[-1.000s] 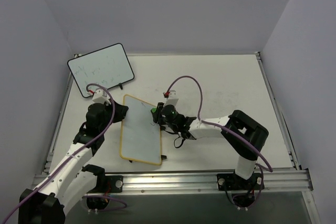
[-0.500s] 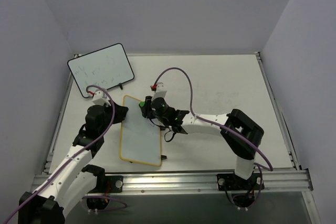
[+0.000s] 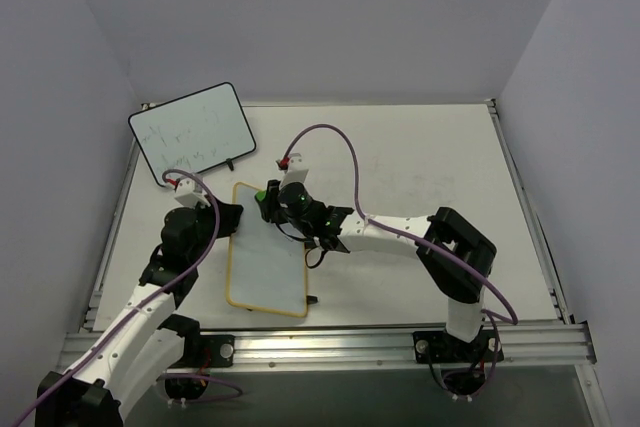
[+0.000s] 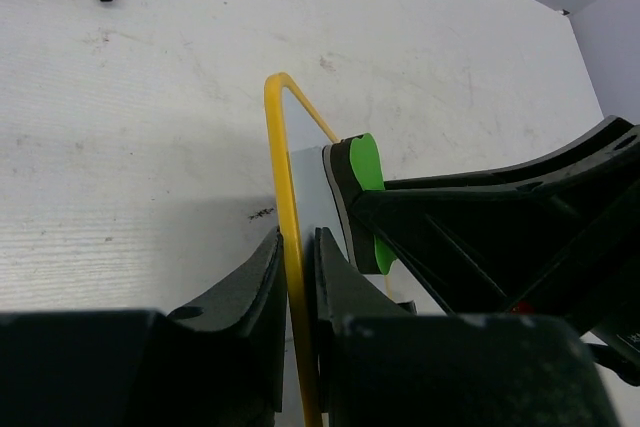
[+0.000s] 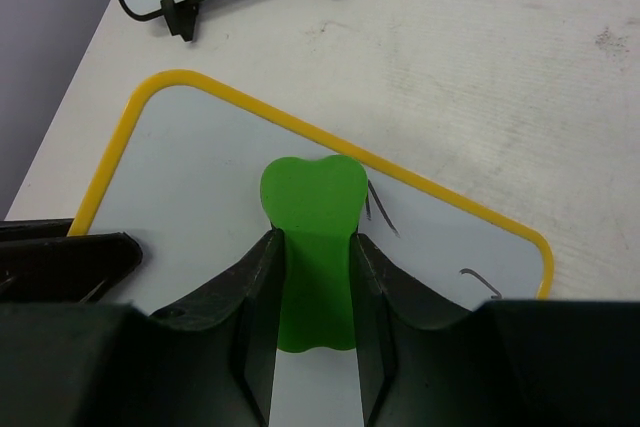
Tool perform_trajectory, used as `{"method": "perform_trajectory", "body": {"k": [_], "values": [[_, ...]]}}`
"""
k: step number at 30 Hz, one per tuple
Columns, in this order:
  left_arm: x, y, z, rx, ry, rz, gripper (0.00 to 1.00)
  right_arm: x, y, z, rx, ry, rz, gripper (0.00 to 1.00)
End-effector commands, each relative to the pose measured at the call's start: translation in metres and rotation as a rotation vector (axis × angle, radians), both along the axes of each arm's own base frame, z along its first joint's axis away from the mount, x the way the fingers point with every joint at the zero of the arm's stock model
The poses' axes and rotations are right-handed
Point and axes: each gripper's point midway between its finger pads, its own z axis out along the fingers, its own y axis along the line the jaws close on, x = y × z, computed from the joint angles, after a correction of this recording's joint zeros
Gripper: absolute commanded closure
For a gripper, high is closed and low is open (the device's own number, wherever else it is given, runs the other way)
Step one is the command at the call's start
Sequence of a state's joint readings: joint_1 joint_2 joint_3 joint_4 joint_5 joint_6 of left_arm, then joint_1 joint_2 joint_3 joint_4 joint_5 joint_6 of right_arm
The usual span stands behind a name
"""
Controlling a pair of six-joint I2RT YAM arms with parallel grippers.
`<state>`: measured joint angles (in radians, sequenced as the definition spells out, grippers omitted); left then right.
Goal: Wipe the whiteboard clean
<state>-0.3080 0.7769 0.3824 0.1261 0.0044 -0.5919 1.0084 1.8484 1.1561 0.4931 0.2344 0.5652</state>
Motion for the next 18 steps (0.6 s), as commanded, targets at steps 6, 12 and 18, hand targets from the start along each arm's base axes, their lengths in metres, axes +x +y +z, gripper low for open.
{"method": "perform_trajectory", "body": {"k": [6, 12, 18], "values": [[-0.002, -0.016, 0.028, 0.027, -0.183, -0.114, 0.98, -0.002, -0.035, -0.04, -0.088, 0.075, -0.061, 1.0], [-0.003, -0.017, 0.029, 0.029, -0.197, -0.122, 0.98, -0.003, -0.053, -0.057, -0.125, 0.097, -0.091, 1.0], [-0.004, -0.017, 0.03, 0.03, -0.207, -0.121, 0.98, -0.002, -0.056, -0.061, -0.131, 0.112, -0.091, 1.0]]}}
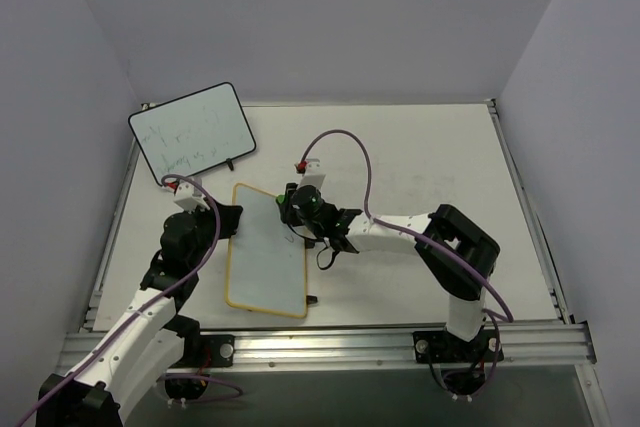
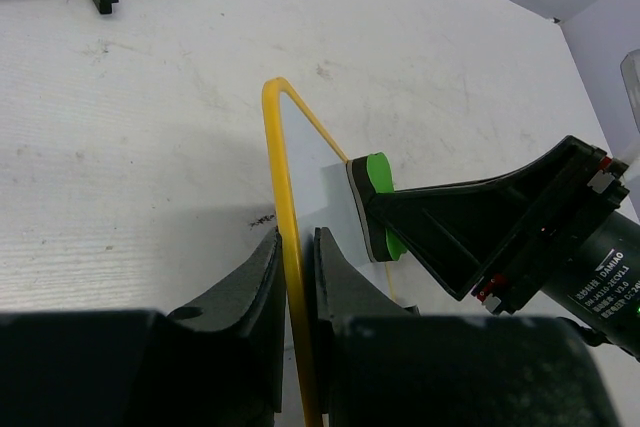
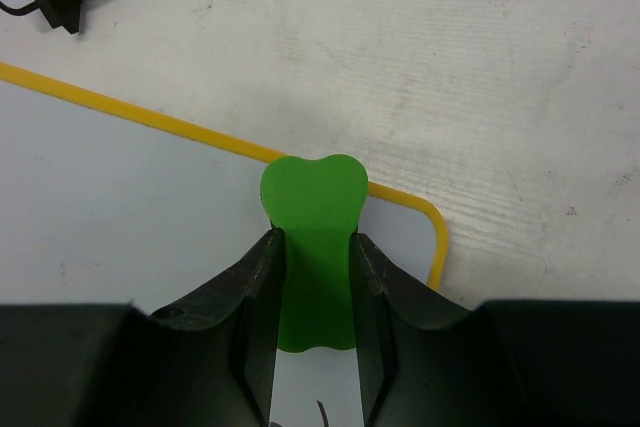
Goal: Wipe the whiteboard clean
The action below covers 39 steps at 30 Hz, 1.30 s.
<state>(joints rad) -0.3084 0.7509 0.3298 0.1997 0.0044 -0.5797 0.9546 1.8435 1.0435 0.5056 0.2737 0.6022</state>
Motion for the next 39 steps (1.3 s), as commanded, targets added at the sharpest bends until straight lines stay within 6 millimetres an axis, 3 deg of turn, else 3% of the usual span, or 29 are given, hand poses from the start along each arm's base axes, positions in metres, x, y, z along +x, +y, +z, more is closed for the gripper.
{"method": "perform_trajectory", "body": {"k": [1, 7, 13, 20, 24, 31, 39], "values": [[-0.003, -0.018, 0.031, 0.036, -0.161, -0.117, 0.98, -0.013, -0.011, -0.018, -0.064, 0.059, 0.02, 1.0], [-0.003, -0.018, 0.032, 0.038, -0.161, -0.114, 0.98, -0.004, 0.008, 0.005, -0.031, 0.026, 0.057, 1.0], [-0.002, -0.019, 0.031, 0.04, -0.157, -0.116, 0.98, -0.013, 0.029, 0.026, 0.024, -0.002, 0.094, 1.0], [-0.003, -0.019, 0.031, 0.038, -0.157, -0.114, 0.98, -0.017, 0.009, -0.006, 0.019, 0.036, 0.038, 1.0], [-0.002, -0.017, 0.032, 0.039, -0.16, -0.108, 0.98, -0.022, -0.014, -0.031, -0.031, 0.058, -0.025, 1.0], [-0.004, -0.017, 0.032, 0.04, -0.162, -0.105, 0.98, -0.027, -0.051, -0.055, -0.096, 0.073, -0.135, 1.0], [-0.004, -0.017, 0.033, 0.041, -0.162, -0.104, 0.98, -0.026, -0.052, -0.052, -0.101, 0.055, -0.156, 1.0]]}}
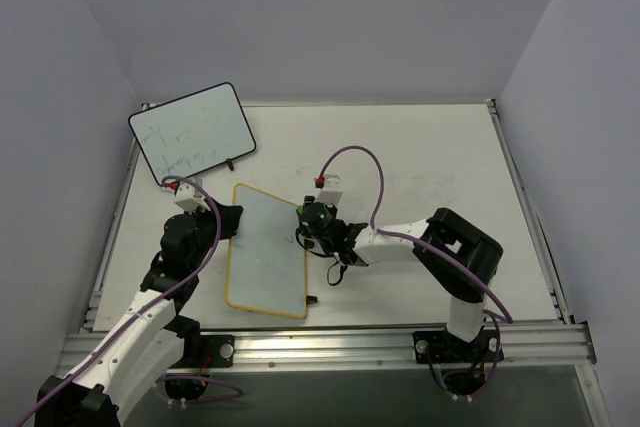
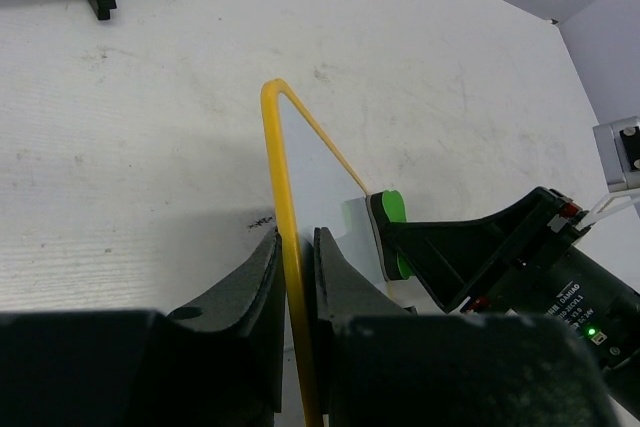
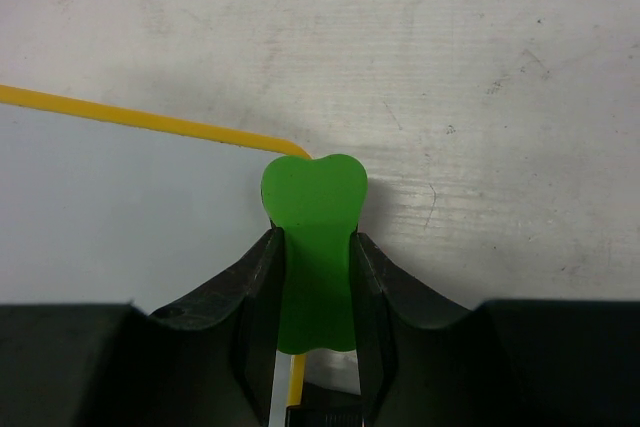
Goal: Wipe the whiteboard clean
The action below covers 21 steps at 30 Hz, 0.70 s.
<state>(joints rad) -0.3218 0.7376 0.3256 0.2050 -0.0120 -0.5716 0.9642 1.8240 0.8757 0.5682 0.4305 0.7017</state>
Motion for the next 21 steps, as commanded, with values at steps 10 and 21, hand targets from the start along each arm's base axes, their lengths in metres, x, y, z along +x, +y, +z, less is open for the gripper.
{"method": "perform_trajectory", "body": {"k": [10, 21], "values": [[-0.003, -0.017, 0.032, 0.034, -0.149, -0.106, 0.98, -0.044, 0.041, 0.018, -0.036, -0.028, 0.097, 1.0], [-0.004, -0.015, 0.033, 0.034, -0.148, -0.097, 0.98, -0.084, 0.072, 0.043, 0.047, -0.04, 0.166, 1.0]]}}
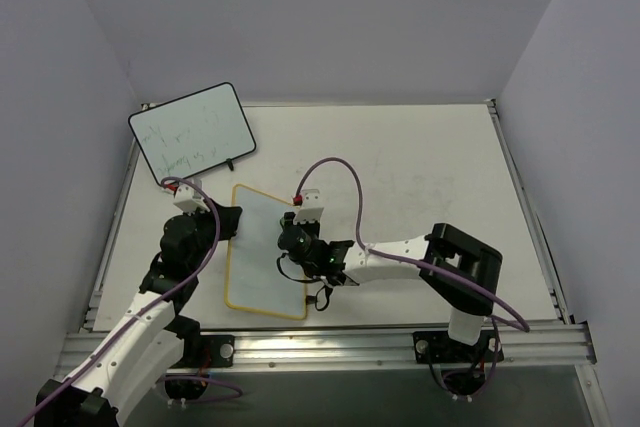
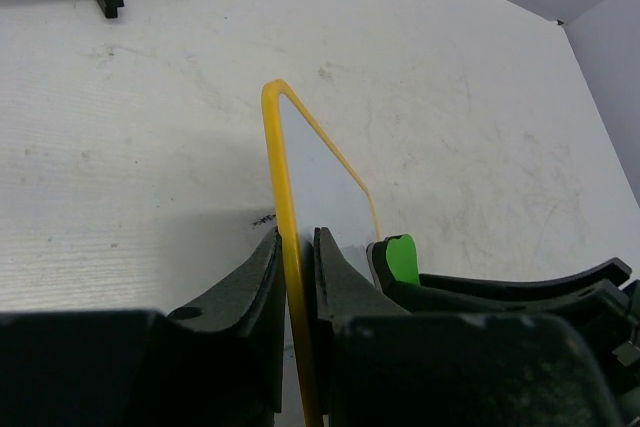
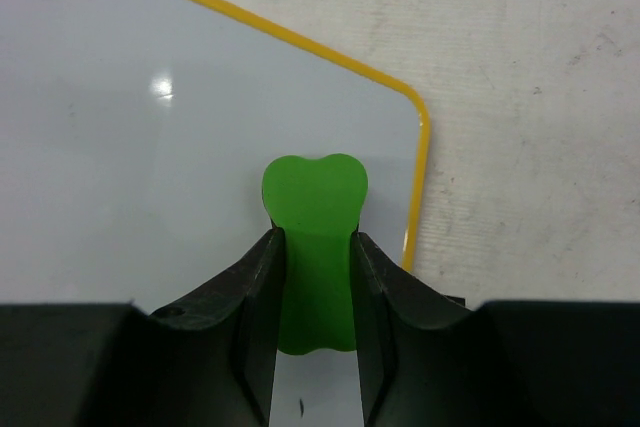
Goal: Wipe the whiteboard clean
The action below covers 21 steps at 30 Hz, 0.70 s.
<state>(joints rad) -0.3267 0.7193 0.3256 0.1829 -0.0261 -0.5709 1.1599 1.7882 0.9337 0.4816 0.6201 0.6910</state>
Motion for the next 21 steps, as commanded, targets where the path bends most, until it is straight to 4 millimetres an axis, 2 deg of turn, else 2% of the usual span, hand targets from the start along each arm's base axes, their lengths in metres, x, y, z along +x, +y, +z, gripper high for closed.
{"method": "perform_trajectory", "body": {"k": [1, 6, 9, 13, 21], "values": [[-0.002, -0.017, 0.034, 0.03, -0.152, -0.104, 0.98, -0.04, 0.036, 0.014, 0.094, 0.067, 0.129, 1.0], [-0.003, -0.017, 0.033, 0.031, -0.147, -0.101, 0.98, -0.051, 0.038, 0.023, 0.116, 0.066, 0.142, 1.0], [-0.004, -0.016, 0.035, 0.029, -0.149, -0.099, 0.98, -0.051, 0.033, 0.01, 0.094, 0.084, 0.13, 1.0], [-0.005, -0.015, 0.037, 0.031, -0.155, -0.094, 0.98, -0.045, 0.016, -0.017, 0.009, 0.098, 0.078, 1.0], [-0.006, -0.014, 0.036, 0.035, -0.151, -0.089, 0.98, -0.04, -0.015, -0.049, -0.122, 0.114, -0.024, 1.0]]}}
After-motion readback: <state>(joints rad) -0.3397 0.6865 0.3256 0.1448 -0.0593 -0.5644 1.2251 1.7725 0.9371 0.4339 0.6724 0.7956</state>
